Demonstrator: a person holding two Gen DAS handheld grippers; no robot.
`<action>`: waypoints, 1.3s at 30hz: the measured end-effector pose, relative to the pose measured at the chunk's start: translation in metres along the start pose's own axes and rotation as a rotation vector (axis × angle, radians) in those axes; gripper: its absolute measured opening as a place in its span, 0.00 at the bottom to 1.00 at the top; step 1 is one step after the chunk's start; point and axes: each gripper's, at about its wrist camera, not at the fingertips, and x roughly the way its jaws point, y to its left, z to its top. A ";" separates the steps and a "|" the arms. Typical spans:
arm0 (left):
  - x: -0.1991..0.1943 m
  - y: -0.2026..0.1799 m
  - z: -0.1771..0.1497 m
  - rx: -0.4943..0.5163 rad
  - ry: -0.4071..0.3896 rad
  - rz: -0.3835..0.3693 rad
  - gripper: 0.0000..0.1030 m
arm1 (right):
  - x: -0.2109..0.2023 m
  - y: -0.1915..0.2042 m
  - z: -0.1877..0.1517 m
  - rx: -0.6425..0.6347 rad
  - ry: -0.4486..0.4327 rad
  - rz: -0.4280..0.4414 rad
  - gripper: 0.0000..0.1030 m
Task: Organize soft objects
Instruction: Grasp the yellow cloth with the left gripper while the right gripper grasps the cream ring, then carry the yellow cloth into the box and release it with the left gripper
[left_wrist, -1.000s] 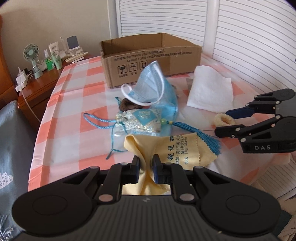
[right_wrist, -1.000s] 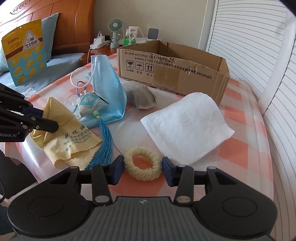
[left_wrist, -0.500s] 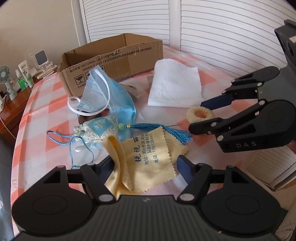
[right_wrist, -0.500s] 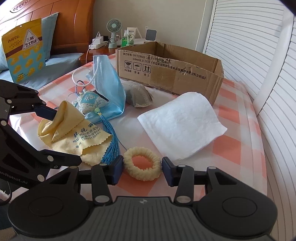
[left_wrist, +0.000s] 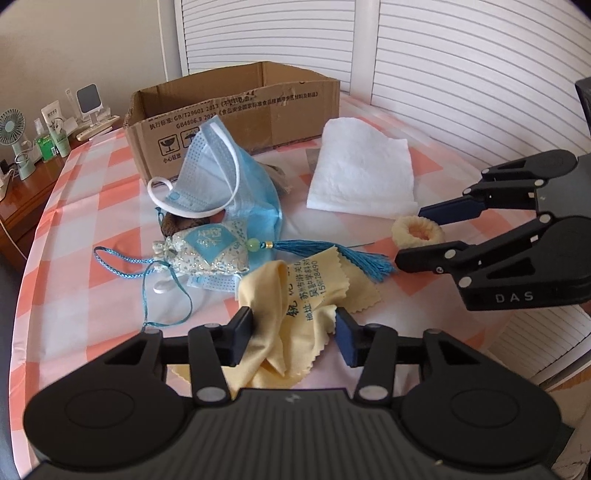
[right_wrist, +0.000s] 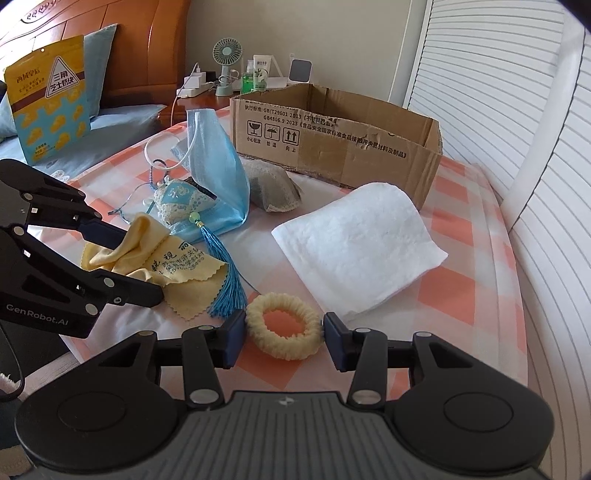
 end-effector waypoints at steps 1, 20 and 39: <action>0.000 0.000 0.001 -0.002 0.002 0.001 0.45 | 0.000 0.000 0.000 0.001 0.001 -0.001 0.49; -0.051 0.017 0.023 -0.010 -0.018 -0.049 0.11 | -0.027 -0.001 0.008 -0.038 -0.022 0.020 0.49; -0.042 0.051 0.138 0.005 -0.140 0.025 0.11 | -0.041 -0.043 0.061 0.015 -0.111 0.021 0.49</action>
